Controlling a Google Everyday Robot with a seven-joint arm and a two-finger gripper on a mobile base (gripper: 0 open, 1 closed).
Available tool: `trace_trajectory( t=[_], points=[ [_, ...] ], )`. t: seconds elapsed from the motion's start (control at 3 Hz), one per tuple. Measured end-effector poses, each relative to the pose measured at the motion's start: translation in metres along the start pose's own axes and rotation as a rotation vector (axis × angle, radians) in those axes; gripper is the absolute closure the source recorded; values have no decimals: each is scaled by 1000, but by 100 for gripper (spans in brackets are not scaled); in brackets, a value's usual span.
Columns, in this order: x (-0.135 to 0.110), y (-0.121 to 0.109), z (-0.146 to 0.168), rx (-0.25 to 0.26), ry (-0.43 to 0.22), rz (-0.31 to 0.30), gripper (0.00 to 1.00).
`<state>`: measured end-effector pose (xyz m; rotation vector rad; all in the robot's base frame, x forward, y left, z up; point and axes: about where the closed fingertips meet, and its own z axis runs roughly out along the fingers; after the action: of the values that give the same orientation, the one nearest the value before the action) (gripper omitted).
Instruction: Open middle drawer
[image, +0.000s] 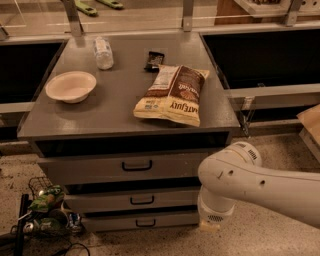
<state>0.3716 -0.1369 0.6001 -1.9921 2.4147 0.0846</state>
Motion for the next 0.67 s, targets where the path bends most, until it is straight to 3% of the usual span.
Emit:
trace_trajectory(
  t=[0.33,0.67],
  points=[
    [-7,1,21,-16,50,-18,100],
    [-8,0,24,-17,59,-19,100]
  ],
)
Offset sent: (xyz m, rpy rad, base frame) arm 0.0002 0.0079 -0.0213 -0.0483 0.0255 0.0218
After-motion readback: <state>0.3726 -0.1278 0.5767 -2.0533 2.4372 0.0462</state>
